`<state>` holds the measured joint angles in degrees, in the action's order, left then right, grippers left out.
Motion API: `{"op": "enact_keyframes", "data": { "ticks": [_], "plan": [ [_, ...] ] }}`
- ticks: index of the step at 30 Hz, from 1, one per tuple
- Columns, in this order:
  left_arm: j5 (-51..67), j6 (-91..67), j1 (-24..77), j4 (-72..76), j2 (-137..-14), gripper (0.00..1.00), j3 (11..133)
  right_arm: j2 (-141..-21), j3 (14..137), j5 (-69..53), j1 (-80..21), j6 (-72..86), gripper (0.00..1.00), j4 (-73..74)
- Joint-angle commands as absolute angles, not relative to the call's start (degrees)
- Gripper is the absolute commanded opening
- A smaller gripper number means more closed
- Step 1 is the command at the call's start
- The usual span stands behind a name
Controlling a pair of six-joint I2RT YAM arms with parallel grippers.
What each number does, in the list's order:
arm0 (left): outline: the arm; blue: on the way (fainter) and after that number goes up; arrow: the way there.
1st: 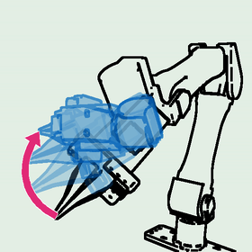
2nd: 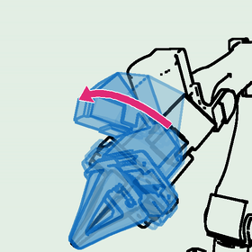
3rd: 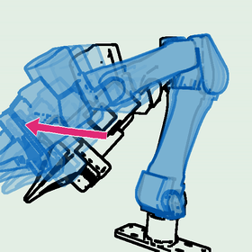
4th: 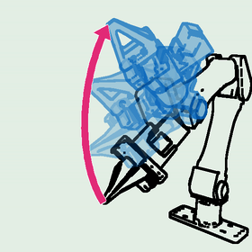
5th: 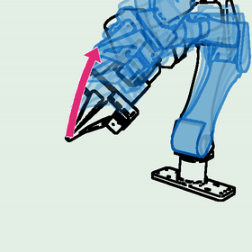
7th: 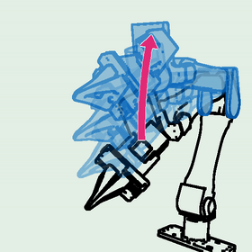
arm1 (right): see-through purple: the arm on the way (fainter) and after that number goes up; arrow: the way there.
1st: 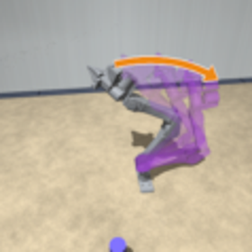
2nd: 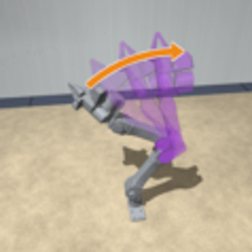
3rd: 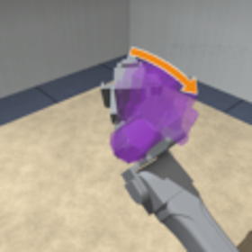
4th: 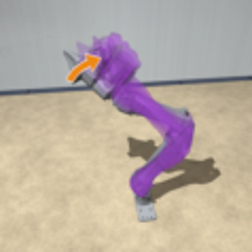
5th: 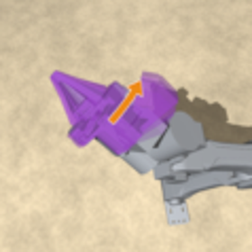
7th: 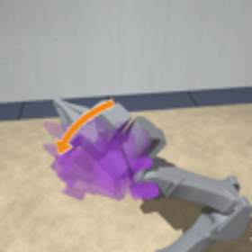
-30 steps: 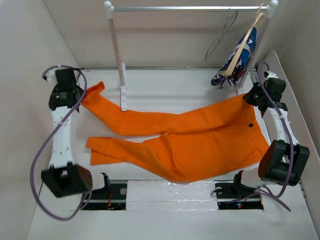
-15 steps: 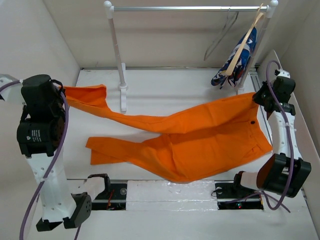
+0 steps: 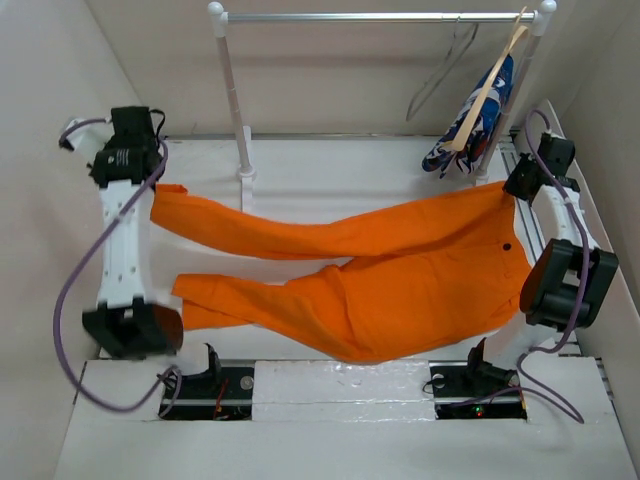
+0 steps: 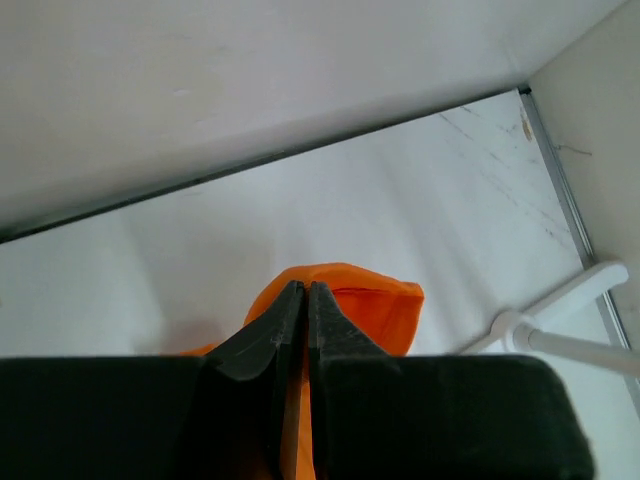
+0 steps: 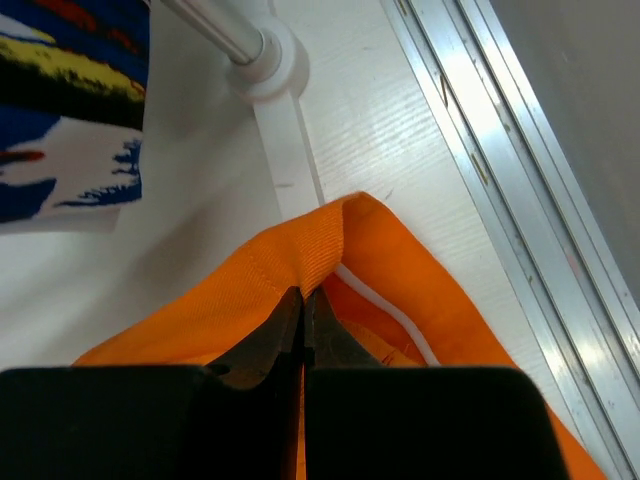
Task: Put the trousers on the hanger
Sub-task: Flatten out the trousers at the center of the board.
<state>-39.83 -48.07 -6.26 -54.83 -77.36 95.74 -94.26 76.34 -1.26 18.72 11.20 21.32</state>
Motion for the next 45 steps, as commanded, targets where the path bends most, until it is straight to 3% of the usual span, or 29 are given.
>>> {"op": "enact_keyframes", "data": {
  "ticks": [1,3,6,9,14,17,22,28,32,33,37,42,45],
  "plan": [
    [-36.4,-42.5,-7.6,-45.2,-89.5,0.00,105.4,-93.3,82.4,1.7,18.4,10.2,0.00,15.9],
    [-34.3,-43.1,-8.3,-49.1,-96.4,0.00,114.6,-91.9,81.0,1.3,18.4,9.8,0.00,14.6],
    [-31.2,-43.0,-8.8,-52.3,-102.2,0.00,115.9,-88.0,77.5,0.4,18.4,9.3,0.00,12.0],
    [-29.6,-43.2,-9.5,-48.6,-97.8,0.00,109.7,-81.4,75.1,-0.5,16.8,8.4,0.00,10.5],
    [-27.1,-45.6,-9.5,-40.8,-78.8,0.00,98.0,-68.2,67.6,1.4,13.9,8.1,0.00,11.8],
    [-28.7,-48.8,-9.5,-43.8,-72.4,0.00,100.6,-65.4,69.1,2.8,11.7,4.9,0.00,16.4],
    [-38.8,-48.3,-6.2,-52.3,-66.4,0.00,108.3,-63.1,75.2,7.6,9.9,0.7,0.00,26.5],
    [-40.4,-44.7,-6.2,-48.8,-65.9,0.00,91.1,-70.8,75.0,9.8,11.9,-0.5,0.00,23.9],
    [-37.8,-40.3,-8.4,-45.0,-74.0,0.00,91.5,-82.6,77.1,4.7,18.3,2.6,0.00,18.6],
    [-28.6,-37.2,-12.4,-42.5,-81.8,0.00,96.5,-88.4,80.0,3.4,18.3,3.3,0.00,18.0],
    [-22.0,-36.6,-15.8,-38.4,-95.1,0.00,104.0,-98.2,88.1,2.5,17.4,3.6,0.00,18.1],
    [-13.8,-37.8,-14.8,-44.0,-122.7,0.00,132.0,-101.9,90.3,2.7,15.5,4.2,0.00,14.0],
    [-10.0,-36.0,-13.5,-39.3,-122.3,0.00,126.0,-103.4,92.3,3.6,15.5,3.5,0.00,15.2]
  ]
}}
